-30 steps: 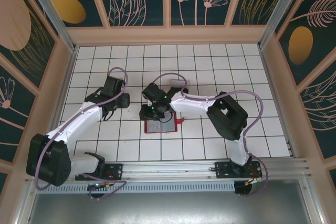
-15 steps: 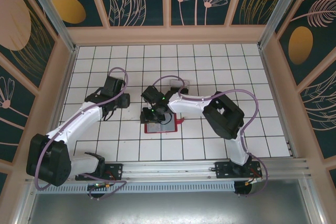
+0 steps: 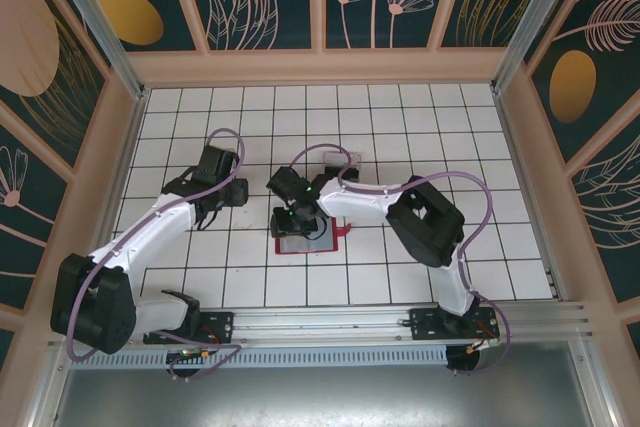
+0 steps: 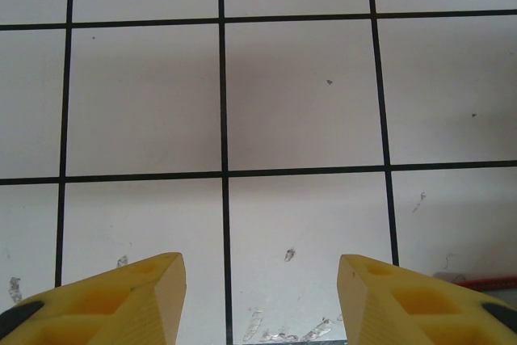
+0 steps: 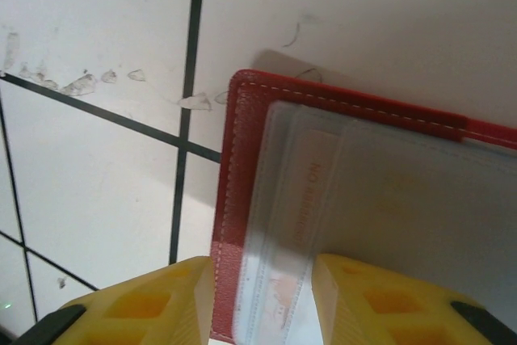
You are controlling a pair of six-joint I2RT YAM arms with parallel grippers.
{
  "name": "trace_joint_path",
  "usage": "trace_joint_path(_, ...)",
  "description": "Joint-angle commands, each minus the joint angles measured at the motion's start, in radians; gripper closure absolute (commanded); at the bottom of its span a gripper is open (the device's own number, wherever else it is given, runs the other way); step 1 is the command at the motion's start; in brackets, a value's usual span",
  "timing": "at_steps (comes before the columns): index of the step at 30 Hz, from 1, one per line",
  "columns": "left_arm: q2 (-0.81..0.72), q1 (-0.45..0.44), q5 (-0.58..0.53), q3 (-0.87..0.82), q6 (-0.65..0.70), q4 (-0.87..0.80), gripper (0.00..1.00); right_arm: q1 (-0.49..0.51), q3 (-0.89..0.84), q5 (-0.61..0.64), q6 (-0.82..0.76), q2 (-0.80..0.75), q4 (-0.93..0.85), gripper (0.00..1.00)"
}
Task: Take the credit cards out of the card holder
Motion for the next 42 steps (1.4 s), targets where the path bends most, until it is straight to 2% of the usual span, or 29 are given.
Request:
trace_joint_path(1,0.013,0.007,0.022,0.011,0.021,-0.008,0.47,0.018,0.016,0.12,0.025,0.006,-0.144,0.6)
trace_joint_path(20,0.031,0.006,0.084,0.004,0.016,-0.001,0.46,0.055,0.122,0.345,0.068,0.006,-0.362,0.47)
trace_joint_path(35,0.069,0.005,0.166,0.01,0.0,0.005,0.46,0.058,0.126,0.455,0.077,-0.004,-0.457,0.45)
trace_joint_path(42,0.144,-0.077,0.2,0.039,-0.028,-0.003,0.47,0.044,0.077,0.475,0.077,-0.034,-0.46,0.45)
